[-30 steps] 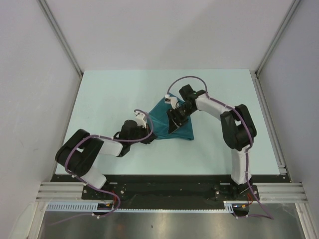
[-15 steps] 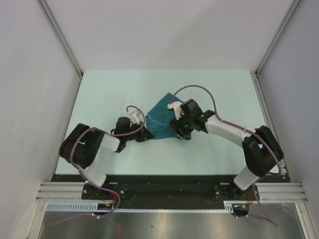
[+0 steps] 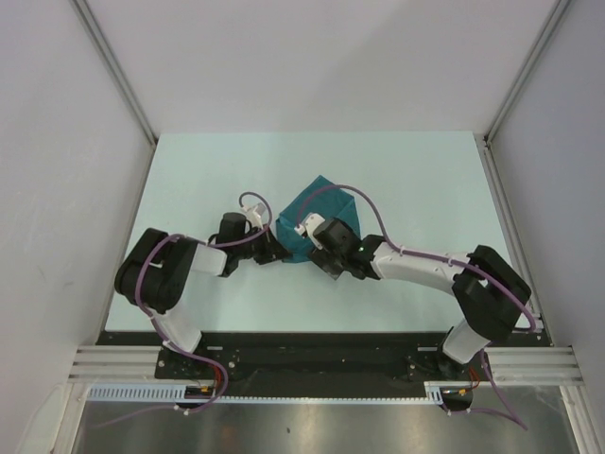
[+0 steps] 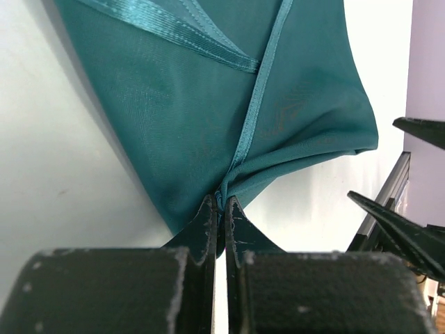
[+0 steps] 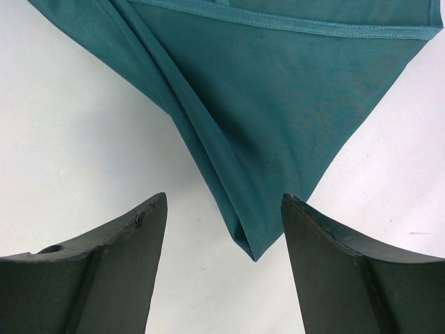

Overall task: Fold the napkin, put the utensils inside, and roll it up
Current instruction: Roll the napkin with the utensil

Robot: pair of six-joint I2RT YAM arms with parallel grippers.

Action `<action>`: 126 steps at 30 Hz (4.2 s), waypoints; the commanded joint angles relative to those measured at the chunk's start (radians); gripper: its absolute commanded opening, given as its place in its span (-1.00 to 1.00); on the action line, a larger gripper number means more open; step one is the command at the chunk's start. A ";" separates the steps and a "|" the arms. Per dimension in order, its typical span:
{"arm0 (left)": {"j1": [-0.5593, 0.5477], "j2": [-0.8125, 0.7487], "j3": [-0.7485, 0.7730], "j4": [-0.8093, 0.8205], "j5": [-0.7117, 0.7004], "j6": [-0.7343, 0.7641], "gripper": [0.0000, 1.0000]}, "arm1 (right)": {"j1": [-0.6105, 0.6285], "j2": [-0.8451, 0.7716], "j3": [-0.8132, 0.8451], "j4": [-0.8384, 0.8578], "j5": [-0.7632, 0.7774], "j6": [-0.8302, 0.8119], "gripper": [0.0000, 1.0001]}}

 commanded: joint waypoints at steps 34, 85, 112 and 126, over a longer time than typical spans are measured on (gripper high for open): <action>0.032 0.051 0.110 -0.165 0.027 0.101 -1.00 | -0.216 0.266 0.320 -0.335 -0.254 -0.065 -0.88; 0.057 0.140 0.140 -0.145 0.086 0.042 -1.00 | -0.308 0.031 0.110 -0.127 -0.196 0.101 0.15; 0.057 0.146 0.129 -0.140 0.086 0.025 -1.00 | -0.406 0.285 0.288 -0.150 -0.301 0.069 -0.70; 0.058 0.146 0.140 -0.140 0.092 0.009 -1.00 | -0.422 0.256 0.294 -0.184 -0.344 0.113 -0.14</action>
